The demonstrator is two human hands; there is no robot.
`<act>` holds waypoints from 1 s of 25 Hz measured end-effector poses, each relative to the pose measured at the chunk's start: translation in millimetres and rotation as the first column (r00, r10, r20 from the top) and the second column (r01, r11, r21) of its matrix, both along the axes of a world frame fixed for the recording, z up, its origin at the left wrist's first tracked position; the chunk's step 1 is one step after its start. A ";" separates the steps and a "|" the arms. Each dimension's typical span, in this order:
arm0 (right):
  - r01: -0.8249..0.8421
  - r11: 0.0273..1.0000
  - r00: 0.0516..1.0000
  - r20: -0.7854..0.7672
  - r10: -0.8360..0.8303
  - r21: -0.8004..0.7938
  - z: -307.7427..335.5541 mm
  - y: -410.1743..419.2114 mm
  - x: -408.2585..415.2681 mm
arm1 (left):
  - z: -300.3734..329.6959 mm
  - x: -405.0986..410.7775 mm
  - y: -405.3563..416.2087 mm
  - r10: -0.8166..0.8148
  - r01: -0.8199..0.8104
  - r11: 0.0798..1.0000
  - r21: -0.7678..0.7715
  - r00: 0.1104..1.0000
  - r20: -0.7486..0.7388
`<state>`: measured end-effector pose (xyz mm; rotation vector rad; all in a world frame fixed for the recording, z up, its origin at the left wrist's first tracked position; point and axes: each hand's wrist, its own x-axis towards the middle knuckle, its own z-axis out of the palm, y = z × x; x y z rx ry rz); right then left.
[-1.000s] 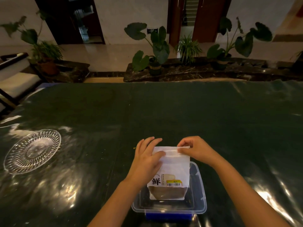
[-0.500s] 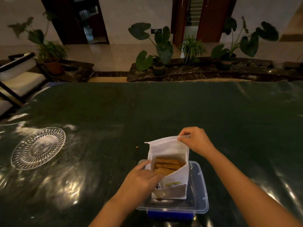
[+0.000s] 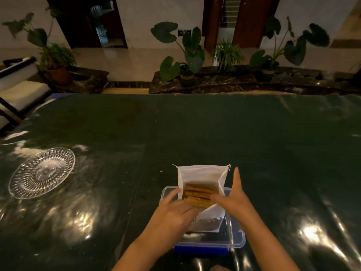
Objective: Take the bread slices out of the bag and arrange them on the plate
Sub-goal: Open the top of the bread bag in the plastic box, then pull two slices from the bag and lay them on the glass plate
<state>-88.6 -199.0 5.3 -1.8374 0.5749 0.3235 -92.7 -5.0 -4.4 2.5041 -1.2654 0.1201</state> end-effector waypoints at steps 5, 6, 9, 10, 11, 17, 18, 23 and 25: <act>0.018 0.996 0.997 -0.071 -0.025 -0.092 2.6 -11.3 -6.9 | 4.8 -3.6 1.5 0.132 -0.143 0.976 -0.165 0.988 -0.075; 0.011 0.993 0.997 -0.076 -0.020 -0.118 2.7 -15.4 -8.0 | 8.9 -2.7 1.2 0.261 -0.305 0.912 -0.275 0.947 -0.188; -0.052 0.988 0.995 -0.090 0.039 -0.143 5.3 -17.2 -13.9 | 26.4 19.6 -1.5 0.541 -0.752 0.623 -0.216 0.613 -0.575; -0.075 0.985 0.994 -0.085 0.062 -0.157 7.8 -14.5 -14.0 | 31.2 32.5 -4.7 0.599 -0.747 0.665 -0.021 0.550 -0.582; -0.103 0.979 0.993 -0.075 0.091 -0.175 10.8 -11.7 -13.9 | 35.9 42.0 -10.2 0.642 -0.694 0.704 0.148 0.534 -0.549; -0.138 0.954 0.990 -0.050 0.130 -0.264 21.7 -13.0 -14.0 | 30.8 54.6 -10.6 0.631 -0.686 0.716 0.132 0.554 -0.542; -0.102 0.968 0.994 -0.050 0.092 -0.230 21.6 -16.7 -14.7 | 28.7 55.6 -2.8 0.612 -0.703 0.704 0.104 0.525 -0.591; -0.021 0.996 0.997 -0.073 0.014 -0.092 17.4 -27.6 -18.1 | 24.8 44.4 19.4 0.535 -0.743 0.666 0.056 0.425 -0.731; -0.098 0.979 0.993 -0.085 0.084 -0.179 20.9 -30.0 -20.1 | 25.7 40.9 20.1 0.519 -0.745 0.665 0.050 0.412 -0.749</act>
